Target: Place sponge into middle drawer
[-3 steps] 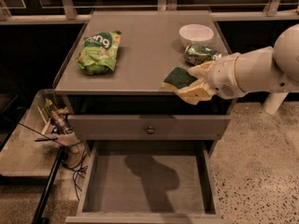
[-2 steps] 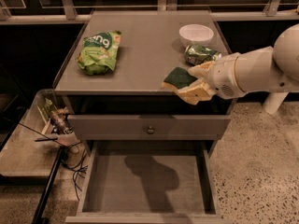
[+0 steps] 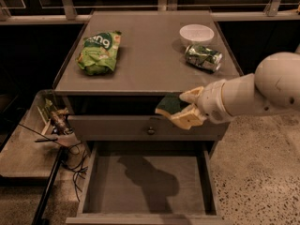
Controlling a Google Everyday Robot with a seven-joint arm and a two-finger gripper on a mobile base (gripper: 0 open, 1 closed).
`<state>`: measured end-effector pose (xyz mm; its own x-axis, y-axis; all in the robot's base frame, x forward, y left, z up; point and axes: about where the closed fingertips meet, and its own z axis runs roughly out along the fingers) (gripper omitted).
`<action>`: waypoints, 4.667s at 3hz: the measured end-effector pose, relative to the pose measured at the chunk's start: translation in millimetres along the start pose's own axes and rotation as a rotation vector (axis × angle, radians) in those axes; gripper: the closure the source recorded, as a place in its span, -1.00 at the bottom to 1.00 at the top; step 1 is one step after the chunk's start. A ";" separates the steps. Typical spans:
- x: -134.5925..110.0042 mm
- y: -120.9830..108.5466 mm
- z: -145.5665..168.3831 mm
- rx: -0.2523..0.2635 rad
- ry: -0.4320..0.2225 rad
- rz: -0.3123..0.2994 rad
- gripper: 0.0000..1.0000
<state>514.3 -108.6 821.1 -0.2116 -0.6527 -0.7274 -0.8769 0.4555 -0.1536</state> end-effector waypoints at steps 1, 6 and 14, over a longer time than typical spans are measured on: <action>25.9 29.4 22.5 -0.051 0.020 0.032 1.00; 115.1 76.9 127.1 -0.070 -0.083 0.093 1.00; 262.5 91.5 293.7 -0.133 -0.098 0.200 1.00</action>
Offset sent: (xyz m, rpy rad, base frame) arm -0.0507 0.0255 -0.1056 0.0171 0.1358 0.0076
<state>505.2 -60.5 419.7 -0.3495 -0.4933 -0.7965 -0.8721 0.4820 0.0842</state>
